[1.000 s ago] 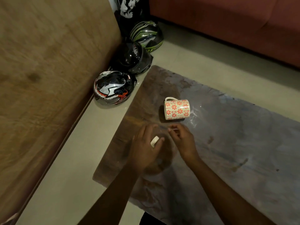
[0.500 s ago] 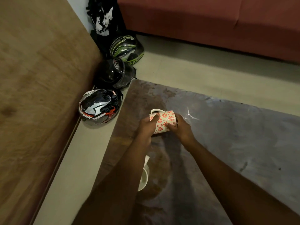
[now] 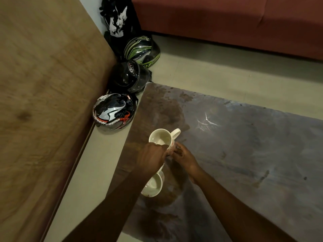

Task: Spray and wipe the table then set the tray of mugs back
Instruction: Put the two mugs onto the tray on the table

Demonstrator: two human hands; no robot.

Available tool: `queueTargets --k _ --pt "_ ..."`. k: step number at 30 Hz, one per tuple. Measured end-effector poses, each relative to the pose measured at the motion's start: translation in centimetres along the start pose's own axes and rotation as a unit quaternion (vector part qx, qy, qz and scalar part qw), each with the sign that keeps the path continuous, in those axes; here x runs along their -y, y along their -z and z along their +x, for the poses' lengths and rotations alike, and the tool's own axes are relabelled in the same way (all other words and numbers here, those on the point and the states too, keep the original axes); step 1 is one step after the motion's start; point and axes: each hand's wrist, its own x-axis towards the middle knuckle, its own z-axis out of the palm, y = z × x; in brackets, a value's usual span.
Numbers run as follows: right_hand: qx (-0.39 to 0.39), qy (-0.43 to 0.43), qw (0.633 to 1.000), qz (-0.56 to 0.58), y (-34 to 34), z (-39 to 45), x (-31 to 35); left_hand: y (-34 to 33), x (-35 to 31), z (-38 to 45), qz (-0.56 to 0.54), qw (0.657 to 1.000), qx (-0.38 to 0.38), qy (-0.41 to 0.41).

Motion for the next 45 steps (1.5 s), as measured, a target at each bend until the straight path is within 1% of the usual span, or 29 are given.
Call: queueTargets --k 3,5,7,9,11,12,14,15,16,17,20,21,22,24,27,29,31,33,35,36,38,41,43,45 --pt "0.002 0.013 1.0 -0.014 -0.9 0.5 -1.0 -1.1 0.2 -0.6 0.007 1.0 -0.011 0.024" --pt "0.0 0.022 0.999 -0.03 -0.8 0.7 -1.4 -1.6 0.2 -0.7 0.013 1.0 -0.015 0.023" --pt "-0.012 0.023 0.999 -0.046 -0.2 0.3 -1.5 -1.9 0.2 -0.3 0.034 0.999 -0.014 0.019" --pt "-0.028 0.024 0.997 -0.062 0.8 -0.1 -1.5 -1.3 -0.3 -0.5 0.047 0.998 -0.013 0.035" --pt "-0.042 0.039 0.997 -0.06 2.5 -1.4 -1.7 0.1 -1.5 -0.9 0.045 0.997 -0.044 0.044" --pt "-0.048 0.051 0.996 -0.053 3.6 -2.1 -1.9 1.1 -2.3 -1.2 0.023 0.995 -0.081 0.053" --pt "-0.063 0.091 0.992 -0.066 5.7 -3.6 -2.1 2.4 -4.1 -1.8 -0.05 0.979 -0.182 0.079" --pt "-0.078 0.11 0.988 -0.071 7.2 -4.6 -2.3 2.6 -5.8 -1.8 -0.082 0.972 -0.208 0.074" --pt "-0.092 0.121 0.986 -0.069 8.9 -5.7 -2.6 2.4 -7.8 -1.4 -0.11 0.968 -0.216 0.059" --pt "-0.107 0.128 0.984 -0.065 10.6 -6.8 -3.1 1.8 -10.1 -0.6 -0.132 0.968 -0.209 0.035" --pt "-0.168 0.156 0.972 -0.057 16.4 -10.2 -4.8 -0.3 -19.1 2.3 -0.143 0.974 -0.168 -0.056" --pt "-0.203 0.165 0.964 -0.056 19.1 -11.7 -5.5 -1.1 -23.0 3.3 -0.145 0.974 -0.146 -0.09" --pt "-0.23 0.175 0.956 -0.057 20.4 -12.3 -5.7 -1.4 -25.1 3.8 -0.149 0.975 -0.126 -0.106" --pt "-0.314 0.165 0.934 -0.039 27.7 -16.3 -9.9 -3.2 -34.7 5.2 -0.14 0.971 -0.088 -0.17" --pt "-0.345 0.156 0.925 -0.034 31.6 -19.0 -11.5 -4.1 -38.8 6.3 -0.13 0.971 -0.094 -0.179" --pt "-0.409 0.12 0.905 -0.02 37.8 -24.1 -16.4 -6.9 -47.2 6.1 -0.125 0.968 -0.048 -0.21" --pt "-0.478 0.091 0.873 -0.037 42.7 -28.0 -21.0 -9.3 -54.0 5.6 -0.136 0.966 0.005 -0.219" --pt "-0.559 0.059 0.825 -0.053 46.1 -30.8 -25.3 -12.1 -59.4 5.4 -0.148 0.967 0.051 -0.203" --pt "-0.621 0.016 0.781 -0.067 48.4 -32.6 -29.1 -14.9 -63.1 5.5 -0.168 0.968 0.094 -0.164" --pt "-0.631 -0.017 0.772 -0.073 49.2 -33.3 -31.0 -16.2 -64.6 5.5 -0.176 0.967 0.113 -0.143" --pt "-0.619 -0.07 0.775 -0.107 49.7 -33.7 -33.6 -18.0 -66.3 5.4 -0.207 0.963 0.138 -0.107" --pt "-0.599 -0.092 0.78 -0.157 49.1 -32.7 -35.8 -19.5 -67.9 5.2 -0.219 0.964 0.124 -0.08" --pt "-0.596 -0.095 0.784 -0.145 48.6 -31.7 -36.0 -20.0 -68.4 5.4 -0.241 0.962 0.116 -0.061" --pt "-0.605 -0.094 0.78 -0.127 48.6 -31.3 -35.7 -19.9 -68.8 5.5 -0.282 0.949 0.141 -0.031"
